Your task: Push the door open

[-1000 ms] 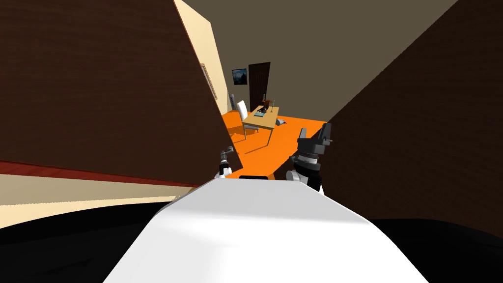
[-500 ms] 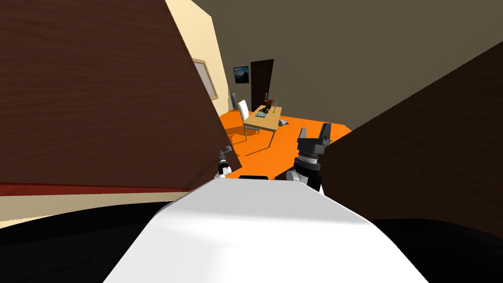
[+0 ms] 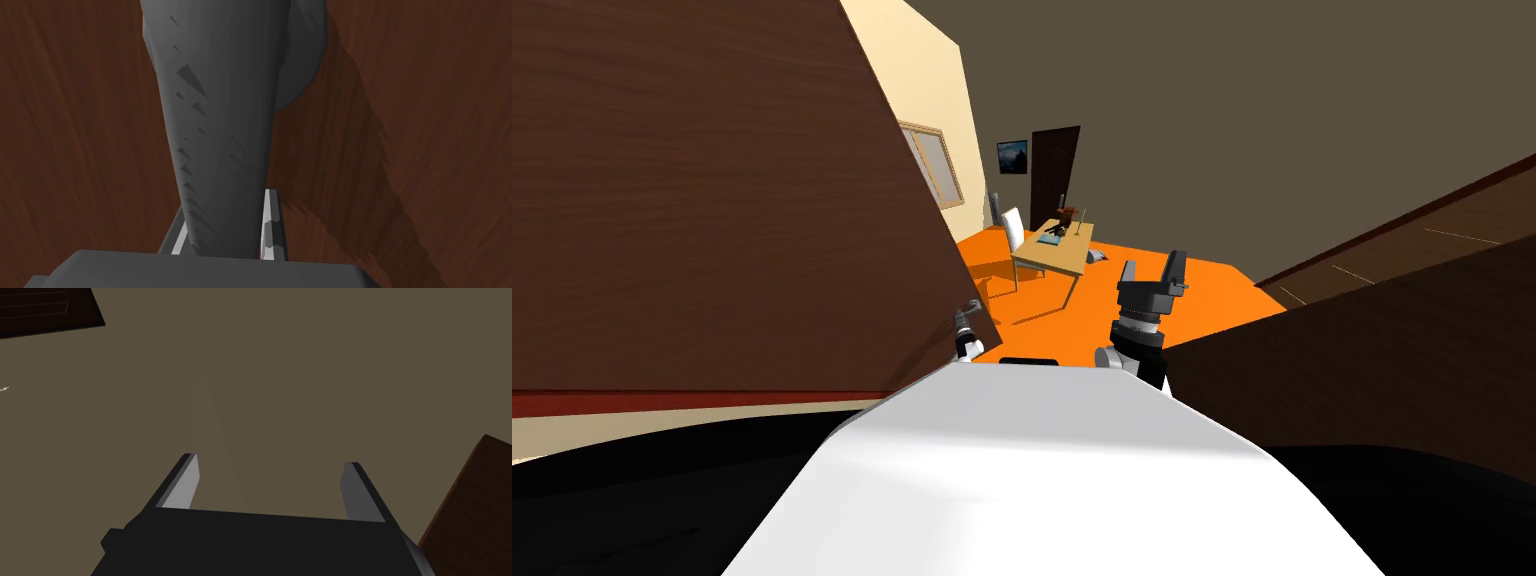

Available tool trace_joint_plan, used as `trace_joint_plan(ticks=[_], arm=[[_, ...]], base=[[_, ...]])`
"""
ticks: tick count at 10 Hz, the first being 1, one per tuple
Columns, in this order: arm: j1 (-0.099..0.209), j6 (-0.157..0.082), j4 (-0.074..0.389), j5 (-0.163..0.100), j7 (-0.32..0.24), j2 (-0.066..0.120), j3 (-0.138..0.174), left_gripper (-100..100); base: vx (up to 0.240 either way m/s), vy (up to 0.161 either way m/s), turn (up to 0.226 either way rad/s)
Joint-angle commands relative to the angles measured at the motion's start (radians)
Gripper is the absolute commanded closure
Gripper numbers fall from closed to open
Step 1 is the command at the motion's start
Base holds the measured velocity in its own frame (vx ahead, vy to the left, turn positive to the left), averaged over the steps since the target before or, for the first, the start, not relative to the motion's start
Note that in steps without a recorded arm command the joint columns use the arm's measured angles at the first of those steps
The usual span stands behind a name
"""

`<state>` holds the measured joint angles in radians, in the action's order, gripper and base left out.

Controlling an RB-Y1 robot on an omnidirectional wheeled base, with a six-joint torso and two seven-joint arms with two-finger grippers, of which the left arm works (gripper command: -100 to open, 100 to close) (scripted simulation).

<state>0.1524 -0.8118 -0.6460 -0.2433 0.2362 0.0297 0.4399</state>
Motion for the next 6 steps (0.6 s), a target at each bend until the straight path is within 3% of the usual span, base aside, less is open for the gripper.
trace_joint_plan(ticks=[1, 4, 6], arm=[[0.002, -0.003, -0.015, -0.007, 0.011, -0.017, 0.012, 100], [0.003, -0.005, -0.017, -0.019, 0.027, -0.049, 0.035, 100], [-0.006, -0.012, -0.014, -0.037, 0.035, -0.006, 0.066, 100]], base=[[0.178, -0.036, 0.075], [0.156, -0.016, 0.051], [0.088, 0.007, 0.045]])
